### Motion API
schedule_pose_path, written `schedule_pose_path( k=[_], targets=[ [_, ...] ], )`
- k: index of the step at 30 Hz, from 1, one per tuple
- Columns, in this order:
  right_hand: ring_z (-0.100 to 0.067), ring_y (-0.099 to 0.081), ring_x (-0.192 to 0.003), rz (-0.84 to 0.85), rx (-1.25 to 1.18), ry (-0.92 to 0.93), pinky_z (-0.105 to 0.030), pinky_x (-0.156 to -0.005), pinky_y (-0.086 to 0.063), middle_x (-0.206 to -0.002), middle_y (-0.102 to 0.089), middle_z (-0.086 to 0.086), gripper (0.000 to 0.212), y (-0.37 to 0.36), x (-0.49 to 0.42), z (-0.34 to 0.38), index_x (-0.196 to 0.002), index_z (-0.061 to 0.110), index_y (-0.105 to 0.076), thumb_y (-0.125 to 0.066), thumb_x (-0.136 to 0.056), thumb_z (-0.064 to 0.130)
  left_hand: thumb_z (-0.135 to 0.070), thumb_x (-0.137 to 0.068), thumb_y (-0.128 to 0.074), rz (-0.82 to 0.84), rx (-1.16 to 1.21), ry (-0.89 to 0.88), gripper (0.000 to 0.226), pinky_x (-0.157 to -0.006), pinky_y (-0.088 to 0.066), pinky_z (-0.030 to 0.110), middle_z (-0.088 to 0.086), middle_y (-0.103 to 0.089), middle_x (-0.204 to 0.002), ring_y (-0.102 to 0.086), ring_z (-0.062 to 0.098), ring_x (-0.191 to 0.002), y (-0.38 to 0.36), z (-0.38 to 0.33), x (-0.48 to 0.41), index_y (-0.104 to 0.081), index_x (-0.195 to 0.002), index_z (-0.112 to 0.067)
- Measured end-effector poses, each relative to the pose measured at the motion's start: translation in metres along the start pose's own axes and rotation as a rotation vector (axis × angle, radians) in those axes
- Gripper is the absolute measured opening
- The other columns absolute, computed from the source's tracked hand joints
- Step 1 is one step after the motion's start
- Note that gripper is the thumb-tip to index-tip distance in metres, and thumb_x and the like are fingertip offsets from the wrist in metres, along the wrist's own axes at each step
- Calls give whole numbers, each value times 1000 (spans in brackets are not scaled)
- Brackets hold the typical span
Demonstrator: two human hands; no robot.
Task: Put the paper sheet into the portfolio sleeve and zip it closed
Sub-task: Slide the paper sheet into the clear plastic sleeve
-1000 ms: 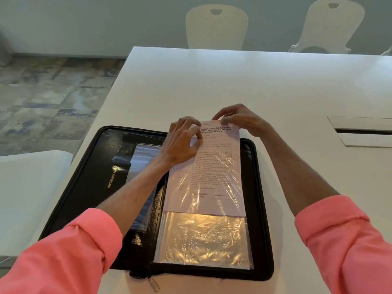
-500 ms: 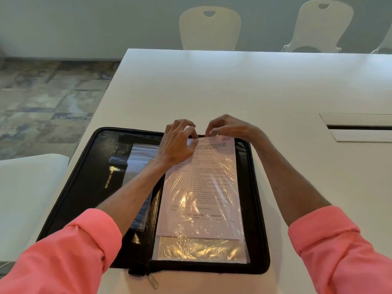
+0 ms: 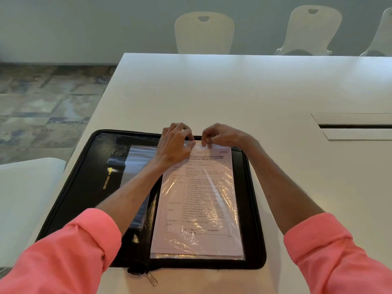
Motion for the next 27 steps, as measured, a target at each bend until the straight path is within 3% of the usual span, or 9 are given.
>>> schedule_pose_path(
  k=[3,7,10,14,17,21,27],
  targets=[
    [-7,-64,-90,-38,86,-19,-45,-100,-49,-94,-81,8,30,3,1,2,-92,31,-72,-52,-102,10,-33,-96,-77,6,0,-3,16,-107,-40,39,-4,-68,-130,-56,19,-128,1,0,-1,-78,-106,-21],
    [-2,-59,-87,-74,114,-32,-45,-97,-45,-94,-77,13,27,6,3,1,-100,25,-75,-51,-104,12,-33,-97,-77,10,0,-6,16,-107,-41,40,-3,-68,-129,-57,19,-127,0,-1,-1,-77,-106,-20],
    [-7,-58,-87,-120,128,-37,-50,-102,-47,-97,-72,13,23,6,3,1,-106,21,-75,-53,-107,15,-34,-97,-76,16,2,6,15,-107,-42,40,-3,-69,-128,-57,19,-127,-1,0,-1,-77,-107,-21],
    [-20,-65,-108,-266,132,-51,-56,-110,-47,-102,-74,6,10,14,8,-4,-108,20,-76,-68,-104,25,-39,-100,-73,45,32,33,20,-109,-41,43,-1,-68,-132,-57,21,-130,-1,4,1,-75,-110,-22],
    [-20,-55,-119,-388,166,-102,-52,-108,-43,-100,-73,3,11,19,18,-11,-104,23,-76,-75,-100,32,-51,-103,-66,93,46,86,34,-114,-39,47,1,-64,-142,-53,22,-136,0,9,8,-69,-122,-23],
    [-25,-53,-124,-593,199,-160,-49,-102,-41,-106,-67,3,9,31,42,-13,-105,22,-75,-69,-99,20,-50,-106,-61,130,75,164,51,-125,-30,50,5,-53,-158,-43,26,-151,9,18,25,-55,-149,-23],
    [-23,-54,-122,-618,149,-43,-48,-100,-42,-113,-70,3,12,-3,62,36,-109,23,-75,-66,-101,19,-44,-108,-60,135,18,227,60,-134,-14,50,5,-39,-169,-24,26,-164,34,32,61,-43,-161,-21]
  ],
)
Point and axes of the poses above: each hand's wrist, its own x-axis away from the middle knuckle, its own y-axis out of the back of the hand, z = x × y, the point moved 9 cm from there along -x, towards the middle knuckle
